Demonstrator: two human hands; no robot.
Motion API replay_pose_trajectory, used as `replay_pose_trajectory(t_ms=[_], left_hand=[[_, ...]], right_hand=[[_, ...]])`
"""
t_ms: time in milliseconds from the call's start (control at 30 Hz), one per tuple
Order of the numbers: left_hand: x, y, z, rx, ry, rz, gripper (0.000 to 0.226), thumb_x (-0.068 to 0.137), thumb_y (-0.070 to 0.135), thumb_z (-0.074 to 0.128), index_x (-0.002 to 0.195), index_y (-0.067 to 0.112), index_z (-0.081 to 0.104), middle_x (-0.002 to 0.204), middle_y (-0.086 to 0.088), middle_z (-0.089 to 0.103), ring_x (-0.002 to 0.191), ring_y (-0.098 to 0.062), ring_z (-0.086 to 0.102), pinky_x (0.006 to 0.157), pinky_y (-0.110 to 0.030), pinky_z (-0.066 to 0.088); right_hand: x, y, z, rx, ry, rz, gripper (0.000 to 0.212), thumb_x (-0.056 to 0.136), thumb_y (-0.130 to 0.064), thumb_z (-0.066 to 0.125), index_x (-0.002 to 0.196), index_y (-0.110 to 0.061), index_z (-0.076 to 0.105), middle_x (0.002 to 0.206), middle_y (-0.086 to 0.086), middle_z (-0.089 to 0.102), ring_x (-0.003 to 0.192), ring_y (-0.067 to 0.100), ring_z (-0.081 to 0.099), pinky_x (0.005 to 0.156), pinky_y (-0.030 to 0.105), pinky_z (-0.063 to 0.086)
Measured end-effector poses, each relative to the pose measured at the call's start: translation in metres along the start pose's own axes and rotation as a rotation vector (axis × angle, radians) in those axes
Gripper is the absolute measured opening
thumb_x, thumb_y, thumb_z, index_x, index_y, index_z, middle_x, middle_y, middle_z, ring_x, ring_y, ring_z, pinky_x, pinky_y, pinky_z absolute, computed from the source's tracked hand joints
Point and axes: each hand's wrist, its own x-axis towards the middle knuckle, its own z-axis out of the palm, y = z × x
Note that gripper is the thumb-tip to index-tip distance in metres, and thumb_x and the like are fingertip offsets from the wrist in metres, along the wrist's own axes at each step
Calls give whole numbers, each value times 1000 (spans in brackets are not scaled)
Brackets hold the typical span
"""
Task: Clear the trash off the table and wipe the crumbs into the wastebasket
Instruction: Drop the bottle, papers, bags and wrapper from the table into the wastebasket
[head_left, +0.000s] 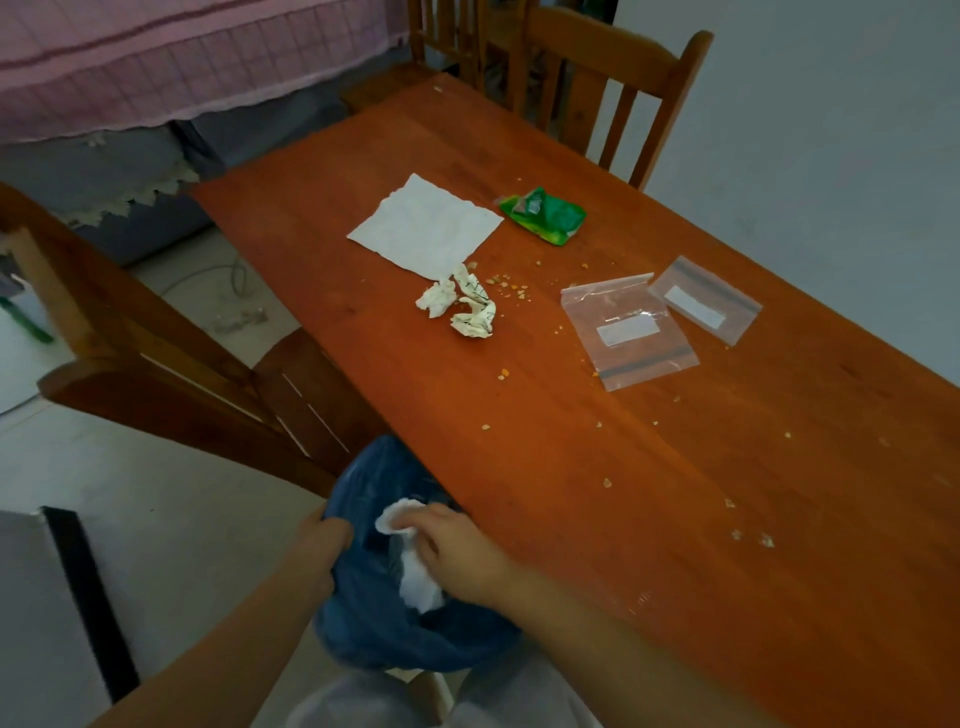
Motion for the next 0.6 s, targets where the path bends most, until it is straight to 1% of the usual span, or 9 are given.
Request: replay_pose_trajectory(t_ms=[33, 100, 167, 233, 300, 333, 400, 467, 600], left_hand=[[0, 0, -2, 5, -6, -1, 48, 76, -16, 32, 117, -4, 54, 82, -17, 58, 72, -36, 56, 56, -33, 47], [-1, 1, -5, 3, -11, 4, 45, 77, -17, 30, 111, -1, 56, 78, -17, 58, 69, -34, 55, 55, -33, 46], [-1, 1, -6, -18, -22, 13, 45, 78, -19, 29, 107, 1, 57, 76, -17, 59, 67, -34, 56, 54, -33, 47], [-3, 2, -4, -30, -25, 10, 44, 78, -19, 30, 106, 2, 56, 73, -16, 59, 63, -32, 56, 49, -29, 48], [-3, 2, 1, -37, -11, 3, 45, 77, -19, 30, 108, 3, 56, 73, -15, 58, 62, -32, 55, 49, -29, 47], [-2, 2, 4, -43, -5, -3, 47, 77, -19, 30, 110, 2, 56, 75, -16, 59, 64, -33, 56, 53, -31, 48], [-1, 2, 10, -58, 1, -14, 51, 76, -18, 30, 118, -1, 55, 81, -19, 61, 70, -36, 58, 57, -35, 50], [2, 1, 14, -72, 4, -33, 56, 76, -18, 31, 124, -1, 53, 85, -20, 63, 73, -38, 60, 56, -36, 52], [3, 0, 22, -98, 31, -60, 59, 76, -18, 30, 127, 3, 52, 90, -20, 63, 78, -40, 60, 61, -39, 52]], right_hand=[[4, 1, 2, -18, -74, 27, 39, 94, -8, 43, 132, -13, 47, 135, 10, 51, 119, 20, 50, 100, 16, 31], [10, 4, -16, -57, -41, 39, 40, 95, -14, 45, 135, -15, 44, 138, 8, 49, 123, 20, 47, 106, 25, 33], [17, 15, -60, -97, 164, 52, 36, 95, -15, 46, 130, -14, 50, 134, 7, 53, 123, 18, 49, 104, 25, 32], [27, 46, -121, -164, 431, 158, 33, 94, -15, 48, 127, -13, 52, 131, 8, 55, 120, 21, 51, 101, 26, 35], [33, 88, -182, -283, 627, 336, 40, 93, -20, 50, 131, -12, 45, 135, 12, 49, 120, 26, 49, 99, 35, 40], [34, 108, -207, -356, 672, 453, 48, 91, -24, 52, 136, -12, 39, 139, 14, 42, 125, 29, 43, 99, 40, 40], [31, 141, -242, -491, 670, 691, 70, 86, -37, 58, 142, -12, 23, 146, 19, 30, 133, 36, 30, 103, 49, 35], [31, 157, -261, -522, 634, 847, 85, 79, -46, 64, 142, -17, 15, 146, 23, 26, 135, 41, 25, 105, 56, 32], [42, 171, -281, -463, 537, 933, 96, 71, -54, 67, 143, -22, 13, 147, 22, 26, 134, 42, 27, 105, 55, 31]])
